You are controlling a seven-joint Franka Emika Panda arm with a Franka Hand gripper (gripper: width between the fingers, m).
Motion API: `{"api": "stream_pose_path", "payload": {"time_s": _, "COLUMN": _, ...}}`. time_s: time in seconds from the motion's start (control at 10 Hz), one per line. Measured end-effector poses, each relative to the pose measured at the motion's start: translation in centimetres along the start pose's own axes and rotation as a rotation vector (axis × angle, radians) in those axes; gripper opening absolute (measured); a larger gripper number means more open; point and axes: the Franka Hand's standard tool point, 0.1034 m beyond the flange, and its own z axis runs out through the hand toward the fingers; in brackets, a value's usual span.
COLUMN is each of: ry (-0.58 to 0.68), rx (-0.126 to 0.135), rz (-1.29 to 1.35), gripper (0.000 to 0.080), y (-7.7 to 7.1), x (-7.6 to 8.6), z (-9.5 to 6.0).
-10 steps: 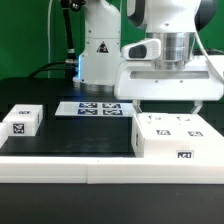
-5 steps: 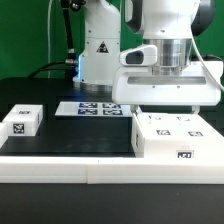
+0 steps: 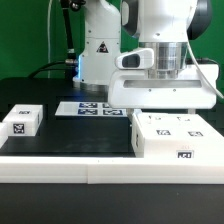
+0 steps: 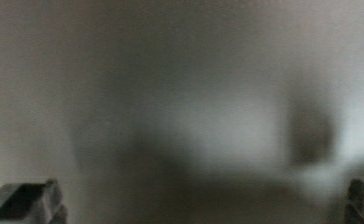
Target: Assemble cabinet
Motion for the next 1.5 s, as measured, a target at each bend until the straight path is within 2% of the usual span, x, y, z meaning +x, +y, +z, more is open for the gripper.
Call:
{"api": "stream_pose_path", "payload": {"time_s": 0.7, "ry": 0.014, "rx": 0.002, "rz": -0.017, "gripper": 0.0797, "y": -0.07, "x": 0.49, "z": 0.15}}
{"api": "stream_pose_path", "payload": {"time_s": 0.8, "ry": 0.016, "rx": 0.003, "rz": -0.018, "gripper": 0.0662, "y": -0.12, "x": 0.53, "z": 0.15}}
{"api": "stream_pose_path", "payload": {"time_s": 0.9, "ry": 0.016, "rx": 0.003, "rz": -0.019, "gripper": 0.0662, "y": -0.12, "x": 0.53, "z": 0.15}}
{"api": "stream_pose_path", "payload": {"time_s": 1.1, "ry": 0.016, "rx": 0.003, "rz": -0.022, "gripper": 0.0387, "y": -0.17, "x": 0.5, "z": 0.16}}
{"api": "stream_pose_path", "payload": {"time_s": 1.2, "ry": 0.016, "rx": 0.003, "rz": -0.022, "gripper": 0.0213, "y": -0.17, "x": 0.48, "z": 0.16}}
{"api": "stream_pose_path", "payload": {"time_s": 1.5, "ry": 0.012, "rx": 0.002, "rz": -0.025, "gripper": 0.0178, "y": -0.17, "x": 0.3, "z": 0.24}}
